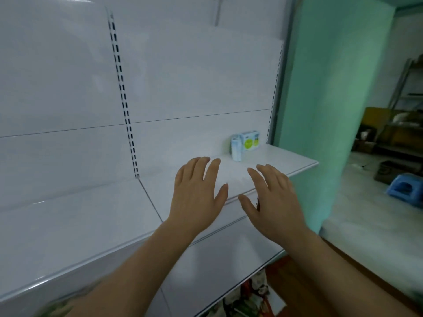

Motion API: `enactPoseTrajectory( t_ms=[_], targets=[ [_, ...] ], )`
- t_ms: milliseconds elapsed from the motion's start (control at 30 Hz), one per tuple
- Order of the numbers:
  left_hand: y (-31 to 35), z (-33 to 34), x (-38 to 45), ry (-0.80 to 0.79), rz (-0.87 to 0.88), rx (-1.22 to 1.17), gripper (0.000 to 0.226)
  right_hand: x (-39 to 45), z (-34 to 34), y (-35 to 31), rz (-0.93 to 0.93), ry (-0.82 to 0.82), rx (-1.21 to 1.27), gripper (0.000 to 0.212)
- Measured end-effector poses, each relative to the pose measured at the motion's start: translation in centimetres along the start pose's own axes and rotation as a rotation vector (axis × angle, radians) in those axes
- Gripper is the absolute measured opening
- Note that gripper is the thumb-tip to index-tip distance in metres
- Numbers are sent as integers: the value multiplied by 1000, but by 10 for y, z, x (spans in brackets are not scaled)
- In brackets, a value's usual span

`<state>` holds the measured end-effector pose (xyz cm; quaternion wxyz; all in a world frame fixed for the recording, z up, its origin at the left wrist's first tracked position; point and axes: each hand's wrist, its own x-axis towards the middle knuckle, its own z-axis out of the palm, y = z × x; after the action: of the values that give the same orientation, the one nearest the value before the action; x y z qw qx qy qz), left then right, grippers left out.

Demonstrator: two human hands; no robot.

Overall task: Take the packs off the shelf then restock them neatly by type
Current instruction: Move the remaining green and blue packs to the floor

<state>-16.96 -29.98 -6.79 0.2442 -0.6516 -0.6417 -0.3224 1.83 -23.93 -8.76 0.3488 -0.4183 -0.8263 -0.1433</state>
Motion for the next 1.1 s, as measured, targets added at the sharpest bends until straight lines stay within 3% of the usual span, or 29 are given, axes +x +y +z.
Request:
enactPoseTrajectory(
  t_ms=[233, 433, 633, 767, 967, 1100],
  targets=[
    [8, 78, 86, 16, 39, -33, 55, 59, 38, 69, 88, -73, -97, 63],
    [-6, 136, 160, 23, 39, -12, 55, 118, 71, 119, 88, -8, -107, 60],
    [-14, 194, 197, -73, -23, 53, 62, 160, 116, 166, 78, -91, -122, 64],
    [-15, 232, 222, -93, -109, 76, 64, 194, 157, 199, 9, -82, -74, 62],
    [-18, 283, 255, -286, -367, 12, 83, 252, 221, 256, -139, -137, 28, 62],
    [-19, 297, 271, -379, -462, 19, 71, 291, 253, 279, -271, -203, 40, 64]
  ],
)
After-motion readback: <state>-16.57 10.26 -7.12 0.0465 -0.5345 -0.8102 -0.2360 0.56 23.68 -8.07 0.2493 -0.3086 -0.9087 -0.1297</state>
